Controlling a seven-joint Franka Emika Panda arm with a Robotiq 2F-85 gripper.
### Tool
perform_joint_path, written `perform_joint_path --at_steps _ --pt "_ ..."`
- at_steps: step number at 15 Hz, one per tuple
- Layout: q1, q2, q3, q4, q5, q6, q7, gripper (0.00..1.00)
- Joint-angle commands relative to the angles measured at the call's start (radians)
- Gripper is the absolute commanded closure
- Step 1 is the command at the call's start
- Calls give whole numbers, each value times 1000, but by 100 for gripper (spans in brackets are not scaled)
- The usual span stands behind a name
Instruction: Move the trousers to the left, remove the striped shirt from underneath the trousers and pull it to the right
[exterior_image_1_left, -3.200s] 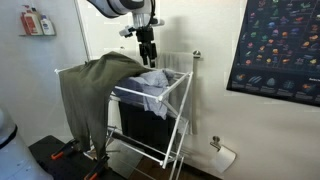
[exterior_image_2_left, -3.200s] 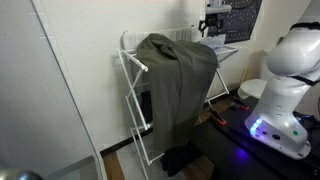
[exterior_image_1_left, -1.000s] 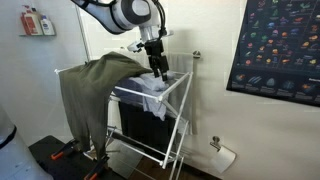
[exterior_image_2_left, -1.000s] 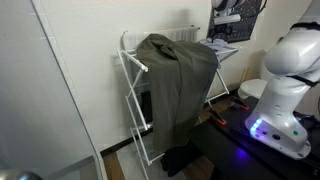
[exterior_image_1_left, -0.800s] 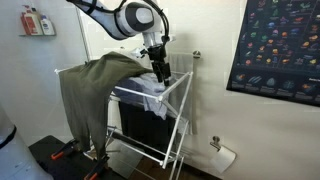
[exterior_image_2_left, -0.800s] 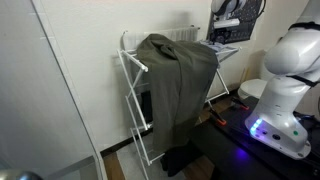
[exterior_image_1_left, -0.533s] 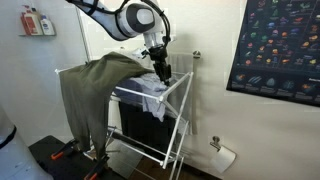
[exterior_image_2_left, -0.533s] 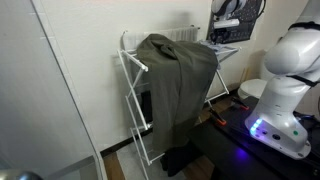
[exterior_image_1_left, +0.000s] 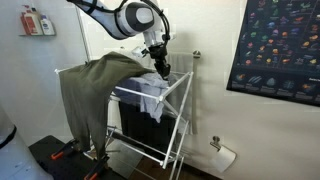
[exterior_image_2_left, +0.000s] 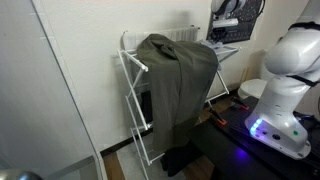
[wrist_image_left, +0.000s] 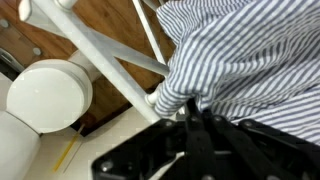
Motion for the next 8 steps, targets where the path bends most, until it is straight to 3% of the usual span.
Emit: perform_joint_path --at_steps 1,8 --pt "4 -36 8 21 33 -4 24 97" --pt "-15 -127 19 175 44 -62 65 97"
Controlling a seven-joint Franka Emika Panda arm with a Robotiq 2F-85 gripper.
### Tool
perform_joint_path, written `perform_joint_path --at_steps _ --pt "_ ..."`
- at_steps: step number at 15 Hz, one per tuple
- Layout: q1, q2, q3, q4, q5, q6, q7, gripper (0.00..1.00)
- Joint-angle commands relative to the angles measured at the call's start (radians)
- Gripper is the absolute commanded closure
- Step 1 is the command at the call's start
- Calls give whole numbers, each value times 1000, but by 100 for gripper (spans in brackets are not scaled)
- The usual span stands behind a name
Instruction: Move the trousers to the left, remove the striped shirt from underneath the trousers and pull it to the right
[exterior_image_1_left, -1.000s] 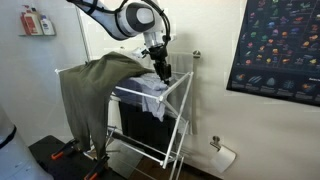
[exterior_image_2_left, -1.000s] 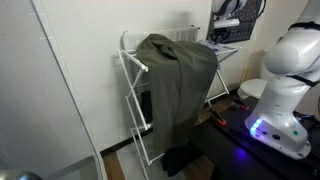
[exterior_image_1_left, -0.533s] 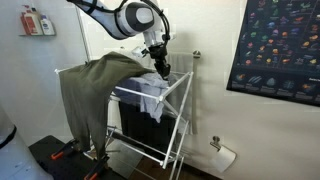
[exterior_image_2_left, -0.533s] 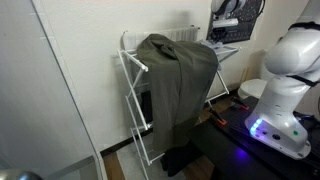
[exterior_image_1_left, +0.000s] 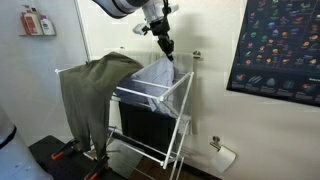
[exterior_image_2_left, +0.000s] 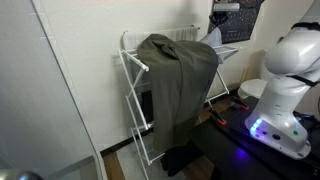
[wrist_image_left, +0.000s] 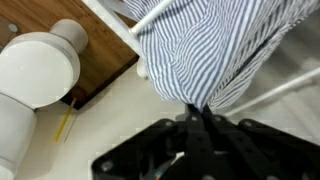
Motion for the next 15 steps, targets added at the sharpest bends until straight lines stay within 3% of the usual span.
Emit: perform_joint_path --at_steps 1,10,15 --pt "-20 -51 13 91 1 -58 58 97" --pt "-28 -68 19 399 98 -75 181 97" --pt "-20 -27 43 559 93 -73 238 97"
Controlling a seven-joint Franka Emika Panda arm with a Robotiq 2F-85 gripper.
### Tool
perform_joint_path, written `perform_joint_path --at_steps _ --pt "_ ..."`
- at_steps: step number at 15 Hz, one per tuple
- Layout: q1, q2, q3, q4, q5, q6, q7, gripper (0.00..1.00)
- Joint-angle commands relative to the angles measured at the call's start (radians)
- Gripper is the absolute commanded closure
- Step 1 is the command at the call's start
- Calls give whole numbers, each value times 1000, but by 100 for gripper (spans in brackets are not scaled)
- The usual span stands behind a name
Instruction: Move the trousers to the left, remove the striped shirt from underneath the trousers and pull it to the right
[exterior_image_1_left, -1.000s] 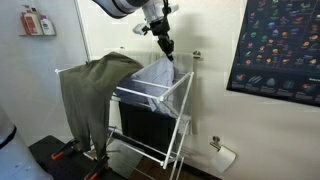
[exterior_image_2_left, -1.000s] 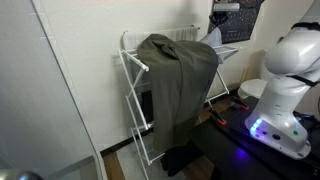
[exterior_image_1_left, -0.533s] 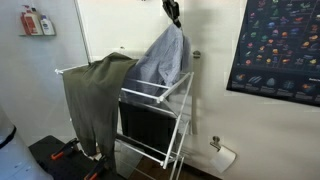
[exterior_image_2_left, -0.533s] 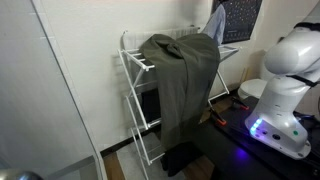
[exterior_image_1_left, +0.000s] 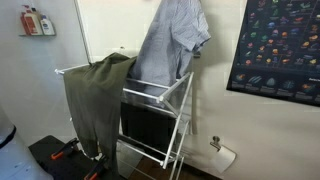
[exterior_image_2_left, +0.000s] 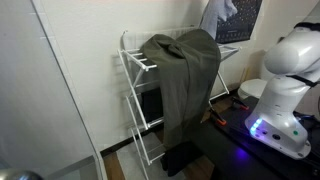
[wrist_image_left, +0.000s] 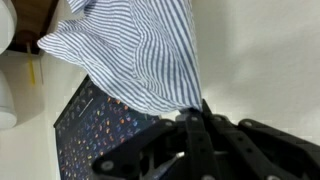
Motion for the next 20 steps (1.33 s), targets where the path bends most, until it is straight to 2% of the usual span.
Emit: perform_joint_path --at_steps 1,8,14,20 --pt "-5 54 22 107 -4 -29 40 97" --pt "-12 106 -10 83 0 -50 38 97" --pt "-35 136 -70 42 -2 -208 -16 97" --pt "-54 192 -109 11 -64 -374 -55 96"
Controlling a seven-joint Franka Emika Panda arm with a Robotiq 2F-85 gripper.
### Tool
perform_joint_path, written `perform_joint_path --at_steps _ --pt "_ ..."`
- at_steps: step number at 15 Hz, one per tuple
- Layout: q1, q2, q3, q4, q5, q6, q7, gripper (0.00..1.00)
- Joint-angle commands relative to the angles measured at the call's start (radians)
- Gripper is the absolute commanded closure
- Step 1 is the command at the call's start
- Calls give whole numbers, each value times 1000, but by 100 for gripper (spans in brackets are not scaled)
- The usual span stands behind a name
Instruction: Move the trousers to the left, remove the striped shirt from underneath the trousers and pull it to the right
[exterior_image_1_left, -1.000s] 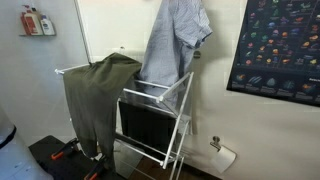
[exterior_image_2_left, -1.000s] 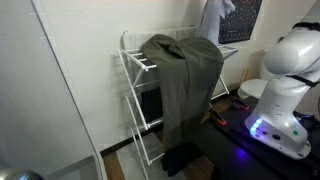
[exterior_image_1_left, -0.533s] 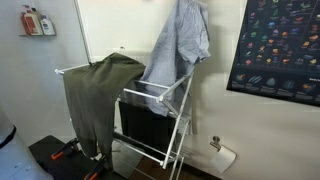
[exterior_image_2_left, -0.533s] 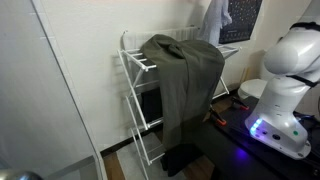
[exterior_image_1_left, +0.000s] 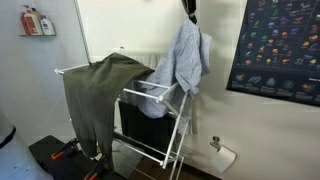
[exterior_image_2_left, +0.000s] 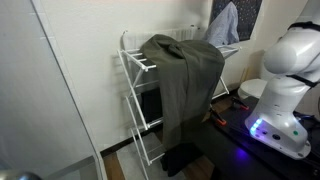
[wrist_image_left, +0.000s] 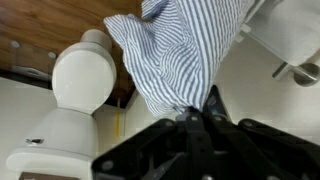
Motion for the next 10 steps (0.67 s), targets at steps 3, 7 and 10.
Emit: perform_joint_path --at_steps 3,7,10 --pt "-11 58 -20 -5 -102 -191 -94 96" --pt "-6 114 -31 -20 -280 -281 -95 96" --pt "-1 158 -40 -23 -434 -327 -90 96"
